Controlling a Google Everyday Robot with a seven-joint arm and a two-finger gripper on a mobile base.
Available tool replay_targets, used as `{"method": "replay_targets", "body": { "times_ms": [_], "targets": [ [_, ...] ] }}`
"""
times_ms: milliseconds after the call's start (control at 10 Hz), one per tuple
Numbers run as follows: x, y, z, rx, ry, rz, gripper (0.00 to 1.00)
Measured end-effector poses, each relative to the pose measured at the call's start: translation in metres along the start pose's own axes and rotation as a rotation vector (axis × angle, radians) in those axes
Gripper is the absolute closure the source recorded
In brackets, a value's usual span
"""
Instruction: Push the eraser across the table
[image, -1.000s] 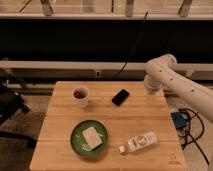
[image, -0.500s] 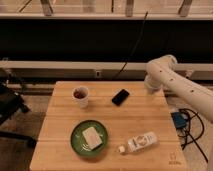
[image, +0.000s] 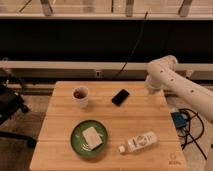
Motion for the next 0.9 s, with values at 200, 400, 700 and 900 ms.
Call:
{"method": "replay_targets", "body": {
  "times_ms": [200, 400, 700, 900],
  "targets": [
    [0.002, 0.000, 0.002, 0.001, 0.000, -0.002, 0.70],
    [0.004, -0.005, 0.008, 0.001, 0.001, 0.006, 0.87],
    [0.001, -0.015, 0.036, -0.009, 0.008, -0.004, 1.00],
    [0.004, -0.016, 0.046, -0.017, 0.011, -0.007, 1.00]
  ]
}}
